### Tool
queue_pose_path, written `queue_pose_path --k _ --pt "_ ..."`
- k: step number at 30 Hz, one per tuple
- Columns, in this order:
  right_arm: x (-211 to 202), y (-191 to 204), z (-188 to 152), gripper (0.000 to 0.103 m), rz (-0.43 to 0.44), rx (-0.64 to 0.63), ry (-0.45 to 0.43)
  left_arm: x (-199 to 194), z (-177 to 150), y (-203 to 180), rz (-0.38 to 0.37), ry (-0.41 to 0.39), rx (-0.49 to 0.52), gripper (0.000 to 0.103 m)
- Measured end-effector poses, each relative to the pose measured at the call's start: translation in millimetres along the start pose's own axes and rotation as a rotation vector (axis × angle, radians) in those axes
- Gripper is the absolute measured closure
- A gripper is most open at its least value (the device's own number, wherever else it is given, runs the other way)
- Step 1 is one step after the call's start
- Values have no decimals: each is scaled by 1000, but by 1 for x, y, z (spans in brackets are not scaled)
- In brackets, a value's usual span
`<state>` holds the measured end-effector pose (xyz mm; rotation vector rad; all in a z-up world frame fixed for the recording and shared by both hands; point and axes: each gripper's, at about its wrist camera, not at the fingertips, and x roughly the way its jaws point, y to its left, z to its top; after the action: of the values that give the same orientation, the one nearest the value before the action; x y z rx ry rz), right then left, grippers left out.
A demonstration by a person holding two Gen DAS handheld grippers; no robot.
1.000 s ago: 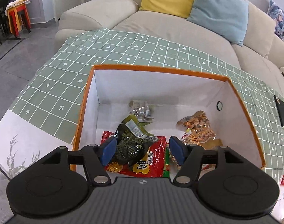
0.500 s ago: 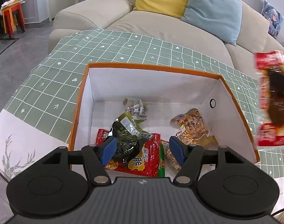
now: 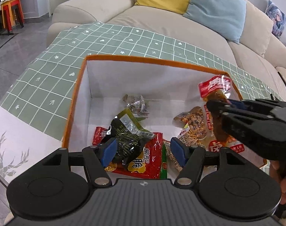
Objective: Organize snacks
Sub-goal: 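Drop the green bag into the box while the right tool drops the sausage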
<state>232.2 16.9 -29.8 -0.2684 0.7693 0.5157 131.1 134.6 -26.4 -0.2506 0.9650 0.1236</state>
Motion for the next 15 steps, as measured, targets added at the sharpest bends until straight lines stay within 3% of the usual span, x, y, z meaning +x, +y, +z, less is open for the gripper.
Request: queue_pose_path --k 8,10,12,15 --pt "18 -4 -8 90 -85 -51 42 6 -2 -6 12 19 12 27" --pt "18 -6 -10 87 -96 -51 47 7 -2 -7 17 23 15 27" --pt "18 -7 -12 77 -100 -50 53 6 -3 -9 22 21 19 27" --pt "10 -10 -12 74 -91 -36 36 3 -5 -11 29 21 23 27"
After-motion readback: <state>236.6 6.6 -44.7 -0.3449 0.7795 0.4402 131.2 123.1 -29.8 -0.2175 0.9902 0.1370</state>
